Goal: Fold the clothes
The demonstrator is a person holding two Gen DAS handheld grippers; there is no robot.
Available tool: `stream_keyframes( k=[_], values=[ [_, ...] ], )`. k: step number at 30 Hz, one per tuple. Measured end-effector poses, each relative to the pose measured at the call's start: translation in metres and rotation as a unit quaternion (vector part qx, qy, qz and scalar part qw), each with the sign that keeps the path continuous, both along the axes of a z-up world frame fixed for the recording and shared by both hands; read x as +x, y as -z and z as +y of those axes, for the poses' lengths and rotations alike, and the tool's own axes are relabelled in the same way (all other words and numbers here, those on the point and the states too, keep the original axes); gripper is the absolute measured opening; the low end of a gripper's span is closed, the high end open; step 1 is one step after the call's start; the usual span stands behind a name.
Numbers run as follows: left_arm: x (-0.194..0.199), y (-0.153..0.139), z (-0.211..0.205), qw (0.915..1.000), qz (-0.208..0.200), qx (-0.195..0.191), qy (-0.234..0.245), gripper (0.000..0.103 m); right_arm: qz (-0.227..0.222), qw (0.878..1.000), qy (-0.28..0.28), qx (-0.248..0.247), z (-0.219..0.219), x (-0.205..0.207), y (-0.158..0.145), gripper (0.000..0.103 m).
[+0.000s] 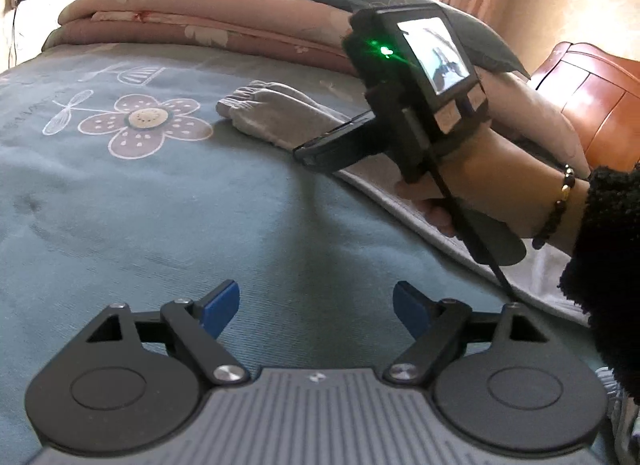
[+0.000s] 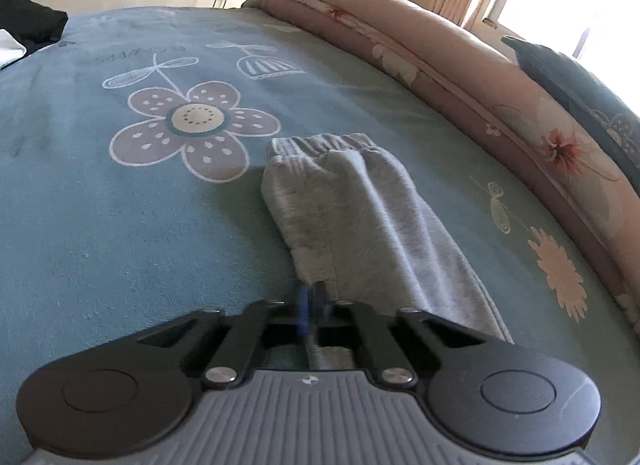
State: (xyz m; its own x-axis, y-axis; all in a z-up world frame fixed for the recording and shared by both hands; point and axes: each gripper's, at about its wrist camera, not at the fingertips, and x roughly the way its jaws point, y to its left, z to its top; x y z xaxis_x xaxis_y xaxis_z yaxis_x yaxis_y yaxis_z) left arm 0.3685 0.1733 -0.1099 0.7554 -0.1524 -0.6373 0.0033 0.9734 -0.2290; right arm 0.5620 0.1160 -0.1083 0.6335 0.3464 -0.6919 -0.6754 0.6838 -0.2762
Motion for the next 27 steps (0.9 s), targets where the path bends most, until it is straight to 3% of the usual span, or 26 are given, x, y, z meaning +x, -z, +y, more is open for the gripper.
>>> stream_keyframes(
  k=[4, 7, 9, 12, 13, 14, 15, 17, 20, 22, 25, 27],
  values=[
    [0.001, 0.0, 0.001, 1.0, 0.003, 0.004, -0.006, 0.084, 0.046, 0.998, -0.015, 0.03, -0.002, 0.0, -0.006, 0.002],
    [0.001, 0.0, 0.002, 1.0, 0.003, 0.0, -0.007, 0.084, 0.036, 0.999, -0.018, 0.019, -0.001, -0.003, -0.005, 0.003],
    [0.001, 0.0, 0.003, 1.0, 0.002, -0.003, -0.007, 0.084, 0.029, 0.999, -0.02, 0.011, 0.0, -0.005, -0.005, 0.016],
    [0.0, -0.001, 0.002, 1.0, 0.0, -0.005, -0.006, 0.084, 0.019, 1.0, -0.024, 0.0, 0.002, -0.008, -0.004, 0.018],
    [-0.001, -0.002, 0.001, 1.0, -0.001, -0.004, -0.006, 0.084, 0.016, 1.0, -0.025, -0.004, 0.002, -0.009, -0.004, 0.016],
    [-0.001, -0.002, 0.001, 1.0, -0.001, -0.003, -0.006, 0.084, 0.012, 1.0, -0.026, -0.008, 0.003, -0.01, -0.003, 0.003],
    [-0.001, -0.002, 0.001, 1.0, -0.001, -0.003, -0.007, 0.084, 0.009, 1.0, -0.027, -0.011, 0.003, -0.011, -0.003, 0.001],
    [-0.002, -0.002, 0.001, 1.0, -0.002, -0.004, -0.007, 0.084, 0.03, 0.999, -0.036, 0.016, 0.001, -0.011, -0.009, 0.002],
    [-0.002, -0.003, 0.001, 1.0, -0.004, -0.007, -0.004, 0.084, 0.099, 0.991, -0.059, 0.067, -0.008, -0.005, -0.015, 0.004],
    [-0.002, -0.003, 0.001, 0.9999, -0.004, -0.009, -0.003, 0.084, 0.12, 0.985, -0.06, 0.11, -0.019, -0.002, -0.024, 0.016],
    [-0.002, -0.004, 0.002, 0.9999, -0.004, -0.013, -0.003, 0.084, 0.094, 0.984, -0.02, 0.151, -0.041, 0.005, -0.042, 0.02],
    [-0.002, -0.005, 0.001, 0.9998, -0.006, -0.016, -0.003, 0.084, 0.066, 0.987, 0.035, 0.14, -0.054, 0.014, -0.046, 0.02]
  ],
)
